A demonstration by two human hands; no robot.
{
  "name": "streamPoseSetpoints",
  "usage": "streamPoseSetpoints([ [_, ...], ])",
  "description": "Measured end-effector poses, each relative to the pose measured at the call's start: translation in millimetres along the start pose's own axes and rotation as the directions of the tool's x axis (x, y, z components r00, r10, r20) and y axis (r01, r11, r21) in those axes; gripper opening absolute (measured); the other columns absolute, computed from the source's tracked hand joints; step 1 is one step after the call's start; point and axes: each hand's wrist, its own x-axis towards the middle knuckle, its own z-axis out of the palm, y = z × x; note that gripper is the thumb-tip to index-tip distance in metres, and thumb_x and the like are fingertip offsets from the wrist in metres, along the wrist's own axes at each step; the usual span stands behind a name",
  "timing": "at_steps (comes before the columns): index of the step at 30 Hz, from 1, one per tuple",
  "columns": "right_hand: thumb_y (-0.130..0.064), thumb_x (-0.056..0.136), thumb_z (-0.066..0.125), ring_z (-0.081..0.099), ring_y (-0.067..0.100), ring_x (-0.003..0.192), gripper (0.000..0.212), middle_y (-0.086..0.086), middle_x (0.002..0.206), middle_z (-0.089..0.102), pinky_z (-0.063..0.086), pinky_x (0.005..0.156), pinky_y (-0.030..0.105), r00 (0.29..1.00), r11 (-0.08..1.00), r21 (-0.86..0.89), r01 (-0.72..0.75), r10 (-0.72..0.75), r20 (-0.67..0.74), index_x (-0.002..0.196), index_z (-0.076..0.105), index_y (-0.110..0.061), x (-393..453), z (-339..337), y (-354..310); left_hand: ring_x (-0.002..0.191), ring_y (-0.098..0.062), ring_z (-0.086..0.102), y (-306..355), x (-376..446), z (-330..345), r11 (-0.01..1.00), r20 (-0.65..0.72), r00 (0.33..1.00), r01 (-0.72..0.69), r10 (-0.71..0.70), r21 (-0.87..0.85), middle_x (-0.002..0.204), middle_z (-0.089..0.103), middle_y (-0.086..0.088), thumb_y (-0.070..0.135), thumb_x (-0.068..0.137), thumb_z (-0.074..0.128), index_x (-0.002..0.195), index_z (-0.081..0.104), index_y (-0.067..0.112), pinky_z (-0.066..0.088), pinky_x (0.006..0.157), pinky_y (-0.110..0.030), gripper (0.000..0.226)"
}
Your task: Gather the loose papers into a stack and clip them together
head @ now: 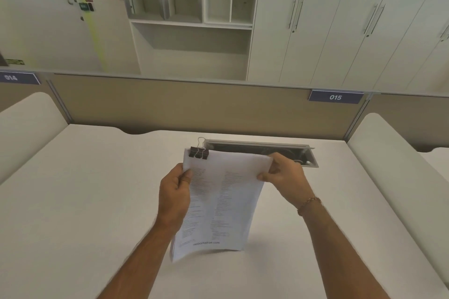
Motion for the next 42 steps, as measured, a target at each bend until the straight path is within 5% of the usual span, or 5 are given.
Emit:
streamPoseSetpoints([
  [5, -0.006, 0.080, 0.080, 0.074, 0.028, 0.096, 0.022, 0.007, 0.100, 0.079, 0.059, 0.092, 0.046, 0.994, 0.908, 0.406, -0.106, 0.084, 0.072, 0.102, 0.073, -0.007, -10.2, 43.8, 25.1, 0.083, -0.021, 0.063, 1.3, 9.2, -14.1, 0.998, -0.018, 0.999, 0.026, -0.027, -0.064, 0.087, 0.072, 0.004, 0.018, 0.106, 0.048, 0.096, 0.069, 0.019, 0.050, 0.069, -0.036, 0.023],
  [13, -0.002, 0.088, 0.070, 0.069, 0.035, 0.112, 0.033, 0.015, 0.119, 0.073, 0.055, 0.098, 0.046, 0.933, 0.751, 0.581, -0.314, 0.132, 0.334, 0.122, 0.067, -0.001, -31.4, 115.6, 45.5, 0.086, -0.027, 0.065, 2.6, 46.4, -47.6, 0.990, -0.062, 0.996, 0.057, -0.066, -0.131, 0.097, 0.072, -0.012, 0.019, 0.106, 0.050, 0.098, 0.069, 0.012, 0.054, 0.074, -0.044, 0.022],
  [18, 0.006, 0.093, 0.059, 0.071, 0.034, 0.108, 0.031, 0.013, 0.115, 0.075, 0.057, 0.093, 0.047, 0.928, 0.760, 0.555, -0.340, 0.175, 0.329, 0.120, 0.068, -0.005, -23.7, 155.5, 36.9, 0.091, -0.034, 0.074, -1.7, 85.4, -72.8, 0.989, -0.053, 0.993, 0.096, -0.102, -0.110, 0.099, 0.076, -0.010, 0.023, 0.105, 0.052, 0.102, 0.068, 0.014, 0.061, 0.080, -0.053, 0.018],
  [32, -0.002, 0.092, 0.060, 0.071, 0.031, 0.102, 0.029, 0.006, 0.114, 0.075, 0.059, 0.092, 0.049, 0.928, 0.800, 0.473, -0.368, 0.342, 0.144, 0.118, 0.068, -0.012, 93.5, 233.0, -24.9, 0.101, -0.019, 0.072, -86.9, 129.0, -131.3, 0.939, 0.055, 0.940, 0.331, -0.337, 0.099, 0.114, 0.075, 0.000, -0.003, 0.100, 0.049, 0.129, 0.055, 0.021, 0.062, 0.073, -0.030, 0.038],
  [42, -0.002, 0.099, 0.049, 0.057, 0.024, 0.097, 0.030, 0.005, 0.115, 0.062, 0.053, 0.098, 0.043, 0.893, 0.856, 0.263, -0.445, 0.447, 0.057, 0.126, 0.058, -0.010, 152.5, 275.0, -24.3, 0.089, -0.025, 0.075, -133.1, 187.4, -121.8, 0.913, -0.010, 0.923, 0.382, -0.384, 0.144, 0.110, 0.073, -0.011, -0.011, 0.097, 0.042, 0.117, 0.061, 0.012, 0.066, 0.067, -0.038, 0.036],
])
